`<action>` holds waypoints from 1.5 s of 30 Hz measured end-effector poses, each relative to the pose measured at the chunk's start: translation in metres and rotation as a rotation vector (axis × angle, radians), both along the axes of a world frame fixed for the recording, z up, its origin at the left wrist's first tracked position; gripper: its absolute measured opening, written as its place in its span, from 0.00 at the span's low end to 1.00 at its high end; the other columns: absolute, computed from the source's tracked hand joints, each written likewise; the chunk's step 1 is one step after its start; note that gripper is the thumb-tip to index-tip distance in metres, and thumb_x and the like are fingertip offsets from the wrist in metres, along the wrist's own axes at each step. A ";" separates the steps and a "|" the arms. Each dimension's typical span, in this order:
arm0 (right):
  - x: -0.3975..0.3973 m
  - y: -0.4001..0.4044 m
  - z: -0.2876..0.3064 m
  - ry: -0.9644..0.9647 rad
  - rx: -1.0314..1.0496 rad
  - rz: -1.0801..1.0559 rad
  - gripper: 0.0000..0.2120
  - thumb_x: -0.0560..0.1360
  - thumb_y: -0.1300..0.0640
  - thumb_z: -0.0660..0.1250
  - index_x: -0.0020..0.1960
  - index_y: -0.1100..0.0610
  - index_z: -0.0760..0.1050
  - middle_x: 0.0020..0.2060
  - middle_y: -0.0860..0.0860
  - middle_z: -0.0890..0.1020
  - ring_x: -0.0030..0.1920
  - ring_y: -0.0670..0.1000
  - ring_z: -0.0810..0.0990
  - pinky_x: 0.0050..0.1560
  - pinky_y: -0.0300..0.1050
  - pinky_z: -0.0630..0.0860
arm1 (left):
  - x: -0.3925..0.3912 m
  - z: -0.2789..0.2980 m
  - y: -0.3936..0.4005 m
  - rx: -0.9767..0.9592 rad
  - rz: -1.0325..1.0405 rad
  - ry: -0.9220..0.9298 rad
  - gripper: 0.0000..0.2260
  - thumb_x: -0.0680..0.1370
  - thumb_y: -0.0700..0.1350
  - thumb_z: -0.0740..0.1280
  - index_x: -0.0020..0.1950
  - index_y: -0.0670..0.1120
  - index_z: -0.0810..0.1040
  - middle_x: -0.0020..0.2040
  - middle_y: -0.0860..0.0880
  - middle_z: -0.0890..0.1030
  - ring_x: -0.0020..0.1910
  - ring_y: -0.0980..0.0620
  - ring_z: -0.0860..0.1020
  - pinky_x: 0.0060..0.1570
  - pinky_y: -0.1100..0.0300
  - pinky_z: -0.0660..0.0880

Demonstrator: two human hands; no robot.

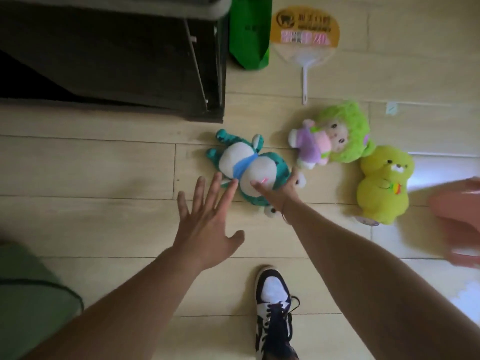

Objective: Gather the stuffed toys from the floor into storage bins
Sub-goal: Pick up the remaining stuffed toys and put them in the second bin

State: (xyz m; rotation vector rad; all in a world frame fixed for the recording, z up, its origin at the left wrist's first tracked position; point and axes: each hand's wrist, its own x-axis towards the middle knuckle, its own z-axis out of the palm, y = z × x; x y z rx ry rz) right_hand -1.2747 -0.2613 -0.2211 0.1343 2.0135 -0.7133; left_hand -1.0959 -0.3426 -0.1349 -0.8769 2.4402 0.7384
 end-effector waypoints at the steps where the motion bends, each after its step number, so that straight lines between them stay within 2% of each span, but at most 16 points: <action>1: -0.001 -0.005 -0.014 0.018 0.013 0.011 0.58 0.67 0.44 0.79 0.80 0.46 0.40 0.77 0.57 0.62 0.74 0.61 0.68 0.72 0.56 0.70 | -0.003 -0.008 -0.001 -0.011 -0.025 -0.010 0.44 0.73 0.64 0.61 0.75 0.59 0.31 0.76 0.53 0.29 0.76 0.46 0.32 0.72 0.37 0.38; 5: -0.001 -0.001 -0.028 0.174 0.014 0.094 0.47 0.66 0.45 0.78 0.77 0.44 0.54 0.68 0.58 0.73 0.65 0.62 0.76 0.59 0.49 0.74 | -0.008 -0.032 0.001 -0.043 -0.047 -0.019 0.47 0.71 0.64 0.65 0.76 0.58 0.35 0.77 0.53 0.31 0.77 0.46 0.34 0.72 0.37 0.39; 9: -0.004 0.024 0.022 0.420 0.041 0.919 0.42 0.67 0.44 0.73 0.76 0.39 0.56 0.59 0.55 0.74 0.57 0.62 0.78 0.64 0.53 0.72 | -0.008 -0.027 0.005 -0.029 0.025 0.126 0.53 0.62 0.72 0.67 0.78 0.55 0.43 0.79 0.51 0.41 0.78 0.47 0.42 0.74 0.37 0.45; 12: -0.004 0.026 0.072 0.488 -0.111 1.386 0.46 0.65 0.43 0.75 0.75 0.34 0.51 0.61 0.54 0.75 0.62 0.60 0.77 0.73 0.58 0.62 | -0.007 -0.003 0.011 0.291 0.237 0.226 0.59 0.54 0.70 0.73 0.77 0.58 0.47 0.79 0.53 0.50 0.76 0.50 0.56 0.73 0.44 0.59; 16: -0.002 0.018 0.118 0.701 -0.393 1.371 0.47 0.59 0.45 0.79 0.73 0.42 0.61 0.63 0.53 0.80 0.64 0.60 0.78 0.71 0.73 0.64 | 0.010 0.019 0.016 0.663 0.791 0.343 0.51 0.52 0.58 0.81 0.70 0.63 0.60 0.64 0.60 0.75 0.62 0.58 0.75 0.63 0.50 0.74; 19: 0.040 0.000 0.154 0.818 -0.422 0.998 0.39 0.66 0.42 0.72 0.74 0.49 0.66 0.70 0.56 0.75 0.71 0.58 0.69 0.72 0.64 0.66 | 0.039 0.044 -0.010 0.715 1.198 0.673 0.37 0.57 0.50 0.82 0.63 0.48 0.74 0.56 0.50 0.83 0.55 0.50 0.82 0.54 0.47 0.80; 21: 0.087 -0.018 0.184 0.555 -0.303 0.729 0.46 0.63 0.31 0.66 0.77 0.50 0.63 0.72 0.56 0.72 0.72 0.57 0.69 0.73 0.52 0.67 | 0.064 0.070 -0.032 0.725 1.372 0.873 0.29 0.60 0.40 0.80 0.60 0.41 0.78 0.54 0.44 0.84 0.51 0.48 0.83 0.48 0.52 0.81; 23: 0.147 -0.043 0.209 0.276 -0.188 0.763 0.59 0.53 0.22 0.65 0.78 0.43 0.54 0.73 0.51 0.72 0.71 0.57 0.73 0.69 0.52 0.72 | 0.104 0.100 -0.055 0.662 1.408 0.950 0.23 0.63 0.34 0.79 0.55 0.49 0.82 0.51 0.48 0.85 0.49 0.51 0.83 0.47 0.53 0.81; 25: 0.207 -0.070 0.222 0.259 -0.152 0.866 0.64 0.48 0.21 0.67 0.78 0.40 0.49 0.74 0.48 0.69 0.72 0.57 0.71 0.70 0.58 0.72 | 0.154 0.117 -0.076 0.587 1.366 0.976 0.23 0.64 0.36 0.80 0.51 0.58 0.82 0.50 0.53 0.85 0.51 0.52 0.83 0.52 0.48 0.81; 28: 0.304 -0.109 0.240 0.412 -0.157 0.989 0.61 0.53 0.22 0.64 0.79 0.48 0.49 0.74 0.50 0.67 0.76 0.57 0.62 0.76 0.59 0.63 | 0.247 0.140 -0.100 0.488 1.450 1.002 0.30 0.60 0.54 0.81 0.60 0.54 0.77 0.57 0.49 0.83 0.57 0.47 0.81 0.57 0.41 0.78; 31: 0.404 -0.142 0.256 0.579 -0.170 1.205 0.62 0.57 0.20 0.60 0.79 0.56 0.51 0.75 0.54 0.69 0.80 0.58 0.54 0.79 0.64 0.54 | 0.348 0.159 -0.112 0.302 1.618 0.958 0.43 0.58 0.65 0.78 0.68 0.51 0.69 0.63 0.50 0.79 0.60 0.54 0.79 0.58 0.54 0.78; 33: 0.468 -0.161 0.260 0.585 -0.292 1.229 0.61 0.58 0.22 0.64 0.79 0.57 0.51 0.72 0.56 0.73 0.75 0.60 0.66 0.74 0.65 0.65 | 0.413 0.170 -0.119 0.243 1.716 0.936 0.48 0.57 0.68 0.76 0.70 0.49 0.66 0.64 0.51 0.78 0.59 0.57 0.79 0.56 0.59 0.78; 37: 0.575 -0.184 0.250 0.397 -0.384 1.300 0.60 0.62 0.29 0.72 0.79 0.47 0.40 0.71 0.52 0.72 0.67 0.55 0.74 0.65 0.54 0.77 | 0.530 0.168 -0.125 0.290 1.722 0.844 0.36 0.63 0.61 0.76 0.66 0.52 0.66 0.59 0.57 0.77 0.54 0.69 0.78 0.51 0.71 0.76; 40: 0.622 -0.189 0.217 0.245 -0.265 1.339 0.58 0.66 0.34 0.73 0.79 0.43 0.36 0.76 0.49 0.62 0.74 0.53 0.66 0.68 0.52 0.74 | 0.595 0.141 -0.122 0.459 1.657 0.571 0.36 0.64 0.66 0.73 0.68 0.57 0.65 0.66 0.54 0.76 0.61 0.58 0.76 0.61 0.54 0.76; 43: 0.640 -0.188 0.165 0.243 -0.126 1.377 0.55 0.68 0.37 0.73 0.78 0.40 0.36 0.76 0.53 0.61 0.76 0.57 0.62 0.70 0.59 0.74 | 0.639 0.106 -0.118 0.453 1.535 0.107 0.34 0.73 0.66 0.64 0.74 0.52 0.63 0.71 0.50 0.71 0.65 0.51 0.73 0.59 0.54 0.73; 45: 0.643 -0.185 0.134 0.306 -0.060 1.403 0.53 0.71 0.42 0.73 0.79 0.40 0.36 0.75 0.57 0.61 0.75 0.61 0.61 0.70 0.62 0.72 | 0.659 0.082 -0.112 0.435 1.528 0.007 0.31 0.75 0.64 0.62 0.74 0.51 0.63 0.71 0.48 0.71 0.64 0.48 0.73 0.57 0.56 0.72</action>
